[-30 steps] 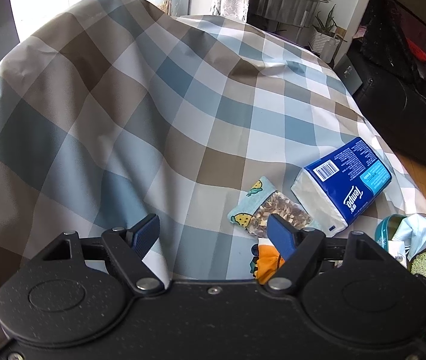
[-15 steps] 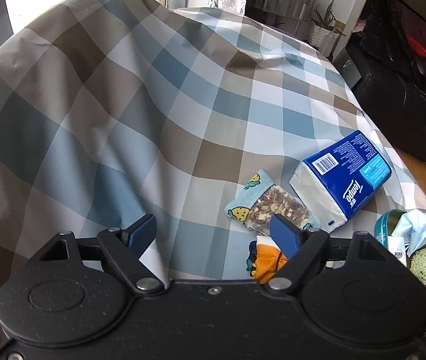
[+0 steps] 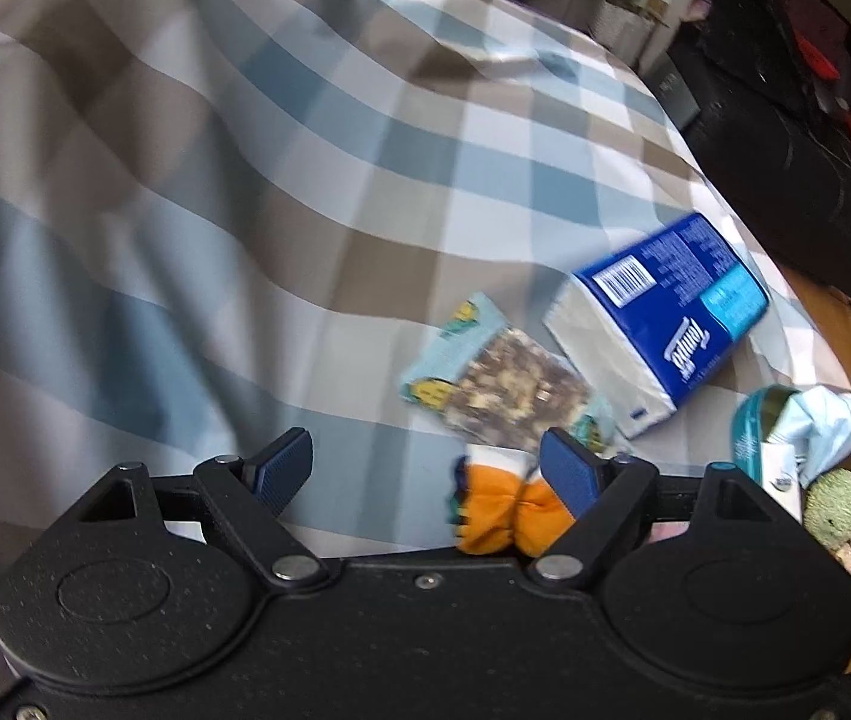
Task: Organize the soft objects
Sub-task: 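Grasp the orange-and-white cloth bundle with the left gripper while the right lowers the pink towel onto the cloth, then grasp the rolled yellow towel with the right gripper while the left lifts the orange bundle, then carry the orange bundle in the left gripper while the right carries the yellow towel toward the gold tray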
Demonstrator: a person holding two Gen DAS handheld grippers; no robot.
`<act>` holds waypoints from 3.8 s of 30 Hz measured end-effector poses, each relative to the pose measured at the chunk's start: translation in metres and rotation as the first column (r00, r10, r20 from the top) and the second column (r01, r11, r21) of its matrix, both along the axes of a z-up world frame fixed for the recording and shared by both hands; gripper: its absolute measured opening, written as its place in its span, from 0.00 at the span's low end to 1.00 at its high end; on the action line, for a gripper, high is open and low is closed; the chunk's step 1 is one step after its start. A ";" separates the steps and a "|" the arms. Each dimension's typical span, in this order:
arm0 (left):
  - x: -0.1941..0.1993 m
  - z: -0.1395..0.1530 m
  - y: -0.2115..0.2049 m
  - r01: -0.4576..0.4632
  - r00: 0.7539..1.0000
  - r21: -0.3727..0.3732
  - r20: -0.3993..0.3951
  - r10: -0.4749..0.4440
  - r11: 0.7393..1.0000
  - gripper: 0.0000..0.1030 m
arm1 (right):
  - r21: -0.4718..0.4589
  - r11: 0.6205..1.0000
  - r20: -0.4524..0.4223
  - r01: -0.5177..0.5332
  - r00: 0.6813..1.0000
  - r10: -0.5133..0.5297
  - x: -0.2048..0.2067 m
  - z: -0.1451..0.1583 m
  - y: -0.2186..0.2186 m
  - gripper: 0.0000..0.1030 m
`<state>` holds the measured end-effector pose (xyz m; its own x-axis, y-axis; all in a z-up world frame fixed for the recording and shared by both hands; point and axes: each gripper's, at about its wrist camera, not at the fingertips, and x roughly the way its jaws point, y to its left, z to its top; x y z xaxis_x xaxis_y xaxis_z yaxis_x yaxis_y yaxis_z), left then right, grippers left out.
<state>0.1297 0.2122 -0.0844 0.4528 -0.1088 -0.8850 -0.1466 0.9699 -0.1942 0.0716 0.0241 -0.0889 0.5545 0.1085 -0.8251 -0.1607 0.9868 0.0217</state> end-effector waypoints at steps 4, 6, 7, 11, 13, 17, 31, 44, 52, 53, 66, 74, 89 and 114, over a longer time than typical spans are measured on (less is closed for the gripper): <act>0.005 -0.018 -0.022 0.065 0.998 0.033 -0.022 -0.064 0.997 0.77 | -0.002 1.000 -0.010 0.017 1.000 -0.017 -0.005 -0.002 -0.006 0.53; 0.003 -0.019 -0.025 0.082 0.996 0.006 -0.021 -0.082 0.997 0.77 | -0.002 1.000 -0.007 0.027 1.000 -0.027 -0.007 -0.001 -0.011 0.53; 0.002 -0.019 -0.027 0.090 0.996 -0.004 -0.017 -0.090 0.996 0.77 | 0.001 0.999 -0.007 0.033 0.999 -0.033 -0.008 0.000 -0.013 0.53; 0.002 -0.020 -0.030 0.092 0.996 -0.002 -0.012 -0.092 0.996 0.77 | 0.009 0.999 -0.005 0.051 0.999 -0.051 -0.013 0.002 -0.020 0.53; -0.001 -0.017 -0.024 0.062 0.998 -0.019 -0.002 -0.062 0.998 0.77 | 0.012 0.998 -0.002 0.055 0.998 -0.055 -0.015 0.004 -0.023 0.53; -0.004 -0.004 -0.016 0.038 0.998 -0.081 0.055 -0.033 0.996 0.77 | 0.017 0.998 -0.003 0.063 0.998 -0.063 -0.019 0.003 -0.027 0.53; 0.003 -0.032 -0.032 0.117 0.991 -0.149 -0.051 -0.126 0.982 0.79 | 0.027 0.998 -0.019 0.059 0.998 -0.059 -0.021 -0.003 -0.023 0.53; 0.013 -0.053 -0.039 0.125 0.985 -0.160 -0.098 -0.141 0.979 0.86 | 0.024 0.999 -0.025 0.039 0.999 -0.039 -0.027 -0.007 -0.019 0.53; 0.009 -0.041 -0.034 0.105 0.991 -0.179 -0.061 -0.117 0.978 0.69 | 0.007 1.000 -0.023 0.017 1.000 -0.016 -0.029 -0.008 -0.018 0.53; 0.008 -0.038 -0.032 0.095 0.993 -0.177 -0.056 -0.106 0.980 0.69 | 0.004 1.000 -0.022 0.012 1.000 -0.012 -0.030 -0.008 -0.017 0.53; -0.012 0.022 0.010 -0.080 0.996 0.040 0.040 0.078 0.996 0.70 | -0.052 0.996 -0.040 -0.070 0.997 0.068 -0.024 -0.023 -0.002 0.55; -0.016 0.035 0.032 -0.147 0.986 0.035 0.079 0.144 0.988 0.70 | -0.048 0.993 -0.059 -0.104 0.993 0.101 -0.038 -0.026 -0.003 0.67; -0.018 0.034 0.024 -0.112 0.992 0.054 0.072 0.108 0.992 0.70 | -0.024 0.992 -0.075 -0.122 0.990 0.120 -0.069 -0.039 -0.006 0.86; -0.017 0.031 0.018 -0.093 0.993 0.095 0.077 0.085 0.991 0.70 | 0.102 0.981 0.009 -0.163 0.987 0.163 -0.072 0.012 0.004 0.55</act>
